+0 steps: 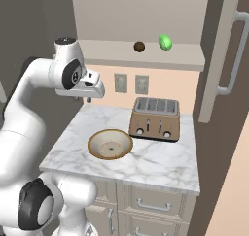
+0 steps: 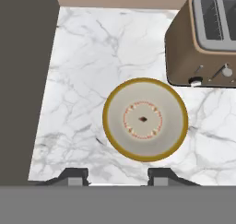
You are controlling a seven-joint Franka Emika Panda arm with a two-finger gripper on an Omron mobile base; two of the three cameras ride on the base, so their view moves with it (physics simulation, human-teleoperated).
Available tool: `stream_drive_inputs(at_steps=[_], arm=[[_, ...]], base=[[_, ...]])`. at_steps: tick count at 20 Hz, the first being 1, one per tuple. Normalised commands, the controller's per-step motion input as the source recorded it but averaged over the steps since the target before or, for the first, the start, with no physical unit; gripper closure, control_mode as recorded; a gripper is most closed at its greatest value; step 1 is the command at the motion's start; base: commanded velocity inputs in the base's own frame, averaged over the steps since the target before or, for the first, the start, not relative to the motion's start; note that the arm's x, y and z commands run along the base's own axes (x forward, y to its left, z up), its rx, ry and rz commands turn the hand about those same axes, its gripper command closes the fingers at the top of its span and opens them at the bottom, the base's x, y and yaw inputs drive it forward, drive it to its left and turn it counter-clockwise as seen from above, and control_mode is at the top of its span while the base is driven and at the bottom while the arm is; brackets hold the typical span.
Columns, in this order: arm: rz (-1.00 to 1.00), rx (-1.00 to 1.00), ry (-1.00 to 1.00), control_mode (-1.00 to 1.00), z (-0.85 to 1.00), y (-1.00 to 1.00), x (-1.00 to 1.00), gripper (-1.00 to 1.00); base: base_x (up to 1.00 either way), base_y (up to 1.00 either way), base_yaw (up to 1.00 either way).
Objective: Pick the kiwi from the cabinet and place it in the bowl. Then pick the bowl and place it in the sink. Then turn on the sink facuet.
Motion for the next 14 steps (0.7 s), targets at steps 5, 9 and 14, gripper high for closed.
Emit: stream_drive_inputs(at_steps=[5, 9, 14], arm=[[0.00, 0.00, -0.18, -1.00, 0.30, -0.10, -0.31, -1.00], [-0.08, 0.00, -0.31, -1.00, 1.00, -0.43, -0.12, -1.00], [-0.13, 0.00, -0.27, -1.00, 0.97, -0.65, 0.05, -1.00]], base=[[0.00, 0.00, 0.00], [0.00, 0.00, 0.00], [0.00, 0.00, 0.00]])
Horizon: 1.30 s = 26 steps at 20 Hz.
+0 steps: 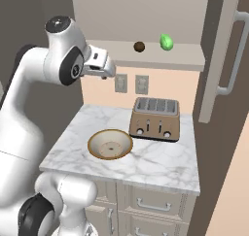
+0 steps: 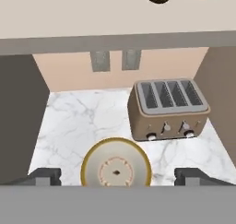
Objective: Pick the kiwi from the cabinet and place it in the bowl. Then pick the bowl and place it in the sink. Then turn on the sink facuet.
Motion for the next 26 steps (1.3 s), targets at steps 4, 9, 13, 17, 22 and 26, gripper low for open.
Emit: stream_drive_inputs(at_steps=[4, 9, 13, 17, 22, 26], arm=[[-0.08, 0.00, -0.25, -1.00, 0.77, -0.63, 0.36, -1.00], [-0.10, 0.00, -0.11, -1.00, 0.36, -0.27, 0.74, -1.00], [-0.08, 0.00, 0.00, -1.00, 0.00, -0.04, 0.87, -1.00], [-0.10, 0.00, 0.01, -1.00, -0.01, -0.09, 0.85, -1.00], [-0.05, 0.01, 0.02, -1.00, -0.16, -0.40, 0.60, -1.00], [0.00, 0.00, 0.03, -1.00, -0.24, -0.09, 0.74, -1.00]], base=[[0.00, 0.00, 0.00], [0.00, 0.00, 0.00], [0.00, 0.00, 0.00], [0.00, 0.00, 0.00], [0.00, 0.00, 0.00], [0.00, 0.00, 0.00]])
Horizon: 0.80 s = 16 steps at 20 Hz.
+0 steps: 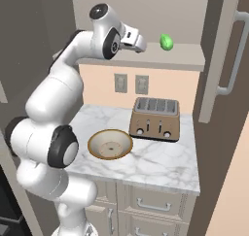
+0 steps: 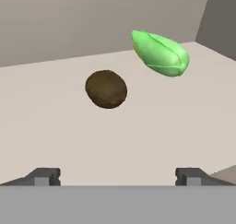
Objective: Pick the kiwi from the cabinet and place it in the bowl. Then pick the bowl and place it in the sink. Then turn on the sink facuet.
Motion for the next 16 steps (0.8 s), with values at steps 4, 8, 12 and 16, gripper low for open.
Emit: stream_drive_inputs(at_steps=[4, 8, 12, 16], arm=[[0.00, 0.00, 0.02, -1.00, -0.17, 0.00, 0.64, -1.00], [0.00, 0.00, 0.01, -1.00, -0.16, -0.02, 0.54, -1.00], [0.00, 0.00, 0.00, -1.00, -0.12, -0.08, 0.51, -1.00], [0.00, 0.00, 0.00, -1.00, -0.09, -0.15, 0.41, -1.00]], base=[[0.00, 0.00, 0.00], [0.00, 0.00, 0.00], [0.00, 0.00, 0.00], [0.00, 0.00, 0.00]])
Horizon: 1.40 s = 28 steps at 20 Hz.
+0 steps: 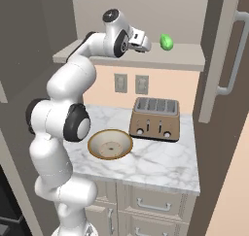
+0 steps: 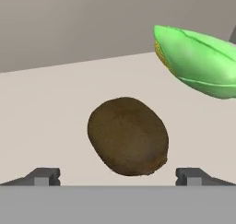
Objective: Pick the kiwi from the cabinet and place it in the bowl. Then pick the bowl and place it in the sink. Then turn on the sink facuet.
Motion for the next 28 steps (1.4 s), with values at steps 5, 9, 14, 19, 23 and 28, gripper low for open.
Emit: stream_drive_inputs(at_steps=[5, 9, 14, 19, 23, 28], arm=[[0.00, 0.00, 0.00, -1.00, -0.01, -0.18, 0.43, -1.00], [0.00, 0.00, 0.00, -1.00, -0.01, -0.17, 0.52, -1.00], [0.00, 0.00, 0.01, -1.00, 0.00, -0.09, 0.16, 1.00], [0.00, 0.00, 0.01, -1.00, -0.09, 0.02, -0.43, 1.00], [0.00, 0.00, 0.00, -1.00, -0.23, 0.17, -0.78, 1.00], [0.04, 0.00, -0.07, -1.00, -0.48, 0.52, -1.00, 1.00]], base=[[0.00, 0.00, 0.00], [0.00, 0.00, 0.00], [0.00, 0.00, 0.00], [0.00, 0.00, 0.00], [0.00, 0.00, 0.00], [0.00, 0.00, 0.00]])
